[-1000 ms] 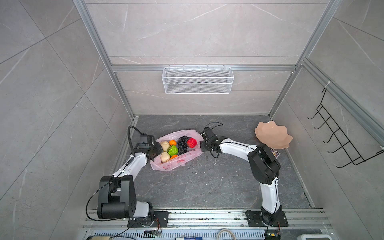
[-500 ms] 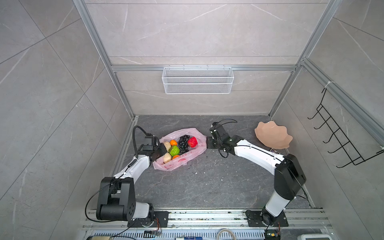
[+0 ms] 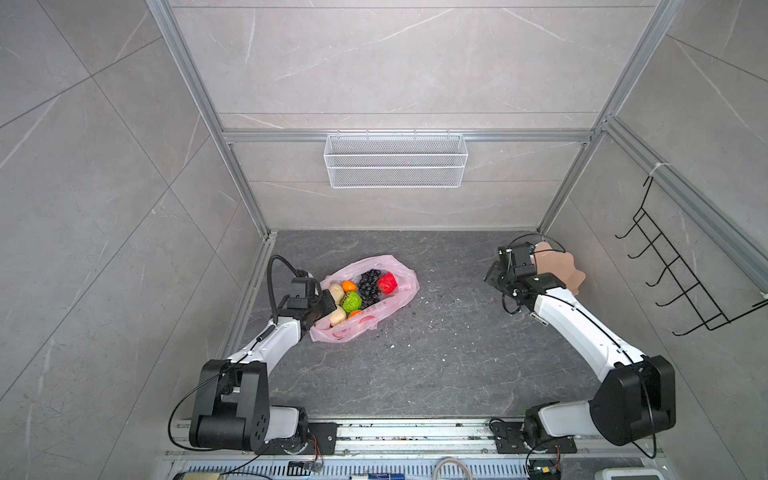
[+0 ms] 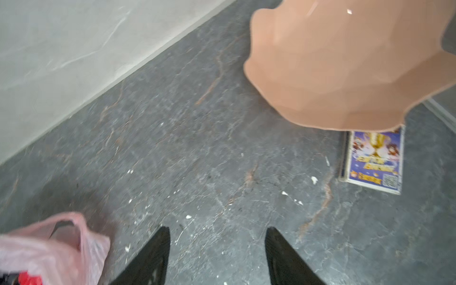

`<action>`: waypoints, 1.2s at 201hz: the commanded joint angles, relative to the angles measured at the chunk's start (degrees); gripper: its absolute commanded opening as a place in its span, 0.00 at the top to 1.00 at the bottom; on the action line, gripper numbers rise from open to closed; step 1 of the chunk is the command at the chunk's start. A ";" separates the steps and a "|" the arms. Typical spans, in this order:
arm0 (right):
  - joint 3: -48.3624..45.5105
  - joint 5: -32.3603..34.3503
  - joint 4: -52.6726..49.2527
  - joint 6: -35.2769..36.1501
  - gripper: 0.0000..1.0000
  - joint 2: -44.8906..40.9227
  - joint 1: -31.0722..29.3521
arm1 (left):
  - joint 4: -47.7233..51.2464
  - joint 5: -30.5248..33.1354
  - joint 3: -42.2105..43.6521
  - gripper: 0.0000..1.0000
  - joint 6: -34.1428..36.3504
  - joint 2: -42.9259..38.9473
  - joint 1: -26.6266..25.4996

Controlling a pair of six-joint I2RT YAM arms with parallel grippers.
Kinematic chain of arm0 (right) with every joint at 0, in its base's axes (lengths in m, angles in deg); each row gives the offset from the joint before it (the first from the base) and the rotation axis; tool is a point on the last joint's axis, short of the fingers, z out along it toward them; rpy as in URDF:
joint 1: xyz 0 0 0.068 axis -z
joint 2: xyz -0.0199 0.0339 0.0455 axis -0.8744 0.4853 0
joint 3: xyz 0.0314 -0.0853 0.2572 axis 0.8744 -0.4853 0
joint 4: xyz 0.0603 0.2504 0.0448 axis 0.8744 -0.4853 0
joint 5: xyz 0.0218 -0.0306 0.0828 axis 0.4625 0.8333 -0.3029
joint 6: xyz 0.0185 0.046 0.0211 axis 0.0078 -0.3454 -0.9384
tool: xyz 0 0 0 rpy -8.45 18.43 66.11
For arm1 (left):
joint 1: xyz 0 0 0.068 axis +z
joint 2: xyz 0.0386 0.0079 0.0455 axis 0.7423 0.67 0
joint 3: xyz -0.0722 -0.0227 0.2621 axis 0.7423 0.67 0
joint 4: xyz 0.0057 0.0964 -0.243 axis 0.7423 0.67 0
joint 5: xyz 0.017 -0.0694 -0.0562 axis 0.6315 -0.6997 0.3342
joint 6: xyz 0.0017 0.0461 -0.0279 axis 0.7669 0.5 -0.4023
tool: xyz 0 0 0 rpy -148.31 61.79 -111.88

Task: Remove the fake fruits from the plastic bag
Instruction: 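Release the handle and move the right gripper to the peach wavy bowl, then grasp the rim of the peach wavy bowl with the right gripper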

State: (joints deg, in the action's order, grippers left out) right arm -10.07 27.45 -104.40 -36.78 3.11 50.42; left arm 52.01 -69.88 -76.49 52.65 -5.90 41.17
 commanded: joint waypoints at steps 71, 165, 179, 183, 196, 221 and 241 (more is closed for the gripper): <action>-6.74 -8.15 8.91 -18.69 0.38 2.70 18.30 | -3.04 0.86 0.46 1.00 0.95 -0.68 -0.35; -4.09 -13.70 13.74 -28.22 0.38 13.12 19.07 | -3.16 -0.26 0.22 1.00 0.75 -0.52 -0.35; -4.41 -13.38 14.41 -29.46 0.38 13.61 19.09 | -3.24 -0.31 0.31 1.00 0.80 -0.61 -0.31; -4.56 -13.28 14.84 -29.88 0.38 13.79 19.03 | -3.25 -0.30 0.31 1.00 0.77 -0.61 -0.35; -4.94 -12.81 16.06 -31.52 0.38 14.25 19.16 | -3.29 -0.39 0.32 1.00 0.78 -0.46 -0.36; -4.29 -11.21 16.65 -33.45 0.38 15.12 19.19 | -3.51 -0.66 0.32 1.00 0.81 -0.20 -0.35; -3.34 -10.85 16.14 -35.65 0.38 16.52 19.32 | -3.60 -0.75 0.32 1.00 0.85 0.00 -0.35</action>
State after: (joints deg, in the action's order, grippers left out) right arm -15.28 14.95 -88.51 -68.56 17.73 69.46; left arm 50.90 -69.53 -75.99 52.67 -6.58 41.10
